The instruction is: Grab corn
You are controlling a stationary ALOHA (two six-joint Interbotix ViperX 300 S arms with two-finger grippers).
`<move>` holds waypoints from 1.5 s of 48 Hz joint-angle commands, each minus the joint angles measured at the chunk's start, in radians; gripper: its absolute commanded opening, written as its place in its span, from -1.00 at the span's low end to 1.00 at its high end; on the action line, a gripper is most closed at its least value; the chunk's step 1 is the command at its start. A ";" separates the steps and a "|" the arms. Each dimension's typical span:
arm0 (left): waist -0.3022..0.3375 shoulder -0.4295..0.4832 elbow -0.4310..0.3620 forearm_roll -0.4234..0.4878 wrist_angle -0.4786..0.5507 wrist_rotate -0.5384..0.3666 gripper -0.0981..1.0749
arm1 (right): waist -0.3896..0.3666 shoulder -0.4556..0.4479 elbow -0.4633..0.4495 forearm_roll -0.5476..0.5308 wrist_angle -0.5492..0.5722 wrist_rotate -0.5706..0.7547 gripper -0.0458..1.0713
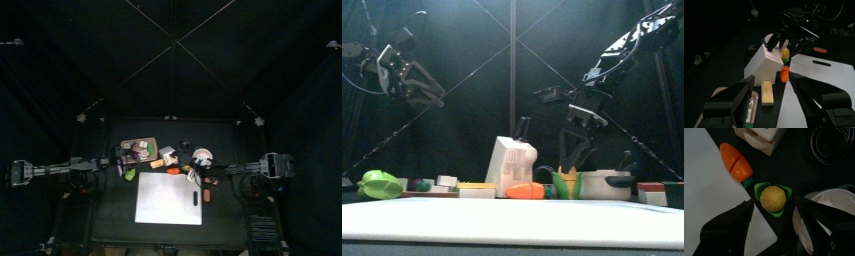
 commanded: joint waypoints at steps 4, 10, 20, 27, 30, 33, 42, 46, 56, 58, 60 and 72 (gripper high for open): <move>0.002 0.002 -0.012 -0.002 -0.005 0.002 0.73 | -0.009 -0.009 -0.023 -0.002 -0.005 -0.002 0.81; 0.002 0.002 -0.012 0.000 -0.005 0.002 0.73 | -0.011 -0.009 -0.023 0.002 -0.005 0.000 0.79; 0.002 0.002 -0.012 0.000 -0.005 0.002 0.73 | -0.011 -0.003 -0.023 0.003 -0.003 0.000 0.67; 0.002 0.002 -0.012 -0.002 -0.005 0.002 0.73 | -0.011 0.000 -0.025 0.005 -0.005 0.005 0.54; 0.002 0.002 -0.012 0.000 -0.005 0.002 0.73 | -0.011 0.002 -0.026 0.008 -0.005 0.005 0.51; 0.002 0.002 -0.012 0.000 -0.005 0.002 0.73 | -0.011 0.002 -0.028 0.009 -0.006 0.005 0.51; 0.002 0.002 -0.012 0.000 -0.005 0.002 0.73 | -0.011 0.002 -0.035 0.011 -0.014 0.006 0.51; 0.002 0.002 -0.012 -0.002 -0.005 0.002 0.73 | -0.011 0.003 -0.041 0.011 -0.017 0.006 0.51; 0.002 0.002 -0.012 -0.002 -0.005 0.002 0.73 | -0.012 0.020 -0.048 0.011 -0.017 0.008 0.52; 0.002 0.002 -0.012 0.000 -0.005 0.002 0.73 | -0.011 0.023 -0.048 0.015 -0.017 0.008 0.53; 0.002 0.002 -0.012 0.000 -0.005 0.002 0.73 | -0.012 0.025 -0.048 0.018 -0.017 0.006 0.53; 0.002 0.002 -0.012 0.000 -0.005 0.002 0.73 | -0.012 0.031 -0.049 0.031 -0.017 0.005 0.58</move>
